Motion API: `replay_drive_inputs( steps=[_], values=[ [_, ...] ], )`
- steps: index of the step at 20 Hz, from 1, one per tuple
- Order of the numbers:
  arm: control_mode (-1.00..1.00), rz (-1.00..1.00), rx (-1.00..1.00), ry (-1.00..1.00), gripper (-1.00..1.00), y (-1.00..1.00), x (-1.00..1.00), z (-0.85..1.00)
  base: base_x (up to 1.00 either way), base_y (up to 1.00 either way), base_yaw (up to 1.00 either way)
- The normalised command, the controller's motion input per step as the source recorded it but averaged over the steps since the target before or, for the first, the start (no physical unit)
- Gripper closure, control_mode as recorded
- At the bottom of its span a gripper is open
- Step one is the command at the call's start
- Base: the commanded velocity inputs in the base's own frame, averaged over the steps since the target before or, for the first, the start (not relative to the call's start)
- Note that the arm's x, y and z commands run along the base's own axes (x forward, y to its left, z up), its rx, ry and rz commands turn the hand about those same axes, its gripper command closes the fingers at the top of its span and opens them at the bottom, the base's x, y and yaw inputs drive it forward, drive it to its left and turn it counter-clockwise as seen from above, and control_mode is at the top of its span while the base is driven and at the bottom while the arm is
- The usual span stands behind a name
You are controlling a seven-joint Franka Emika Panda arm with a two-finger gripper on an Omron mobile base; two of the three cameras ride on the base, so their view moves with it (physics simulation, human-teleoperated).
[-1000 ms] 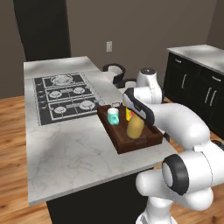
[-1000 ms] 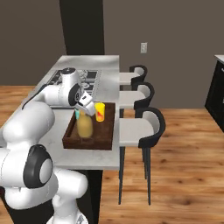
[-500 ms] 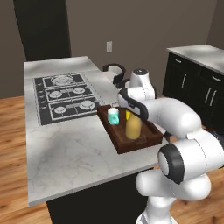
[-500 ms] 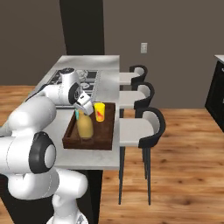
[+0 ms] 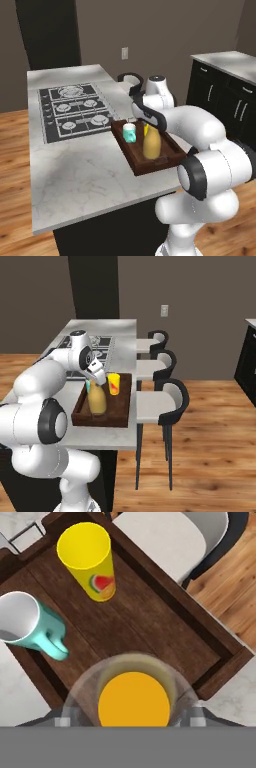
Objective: There is a tray on the dining counter. Grab the cup, mug, and pitcher and place them on the tray. The pitcher may be placed next to the tray if it cannot fit the tray.
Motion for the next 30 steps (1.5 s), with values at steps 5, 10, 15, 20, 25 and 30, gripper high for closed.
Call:
replay_drive_inputs(
  steps=[5,10,15,20,25,30],
  values=[
    [-1.00,-0.03,0.02,0.00,-1.00,-0.01,-0.12,0.00,0.00,0.00,0.00],
    [-1.00,-0.04,0.03,0.00,-1.00,-0.01,-0.10,0.09,0.00,0.00,0.00],
    [-1.00,-0.08,0.02,-0.02,-1.00,-0.01,0.00,0.42,0.00,0.00,0.00],
    [-1.00,-0.09,0.01,0.00,-1.00,-0.04,-0.16,0.42,0.00,0.00,0.00],
    [-1.00,-0.08,0.00,0.00,-1.00,-0.18,-0.73,0.08,0.00,0.00,0.00],
    [-1.00,-0.08,0.00,0.01,-1.00,-0.23,-0.90,0.00,0.00,0.00,0.00]
  ],
)
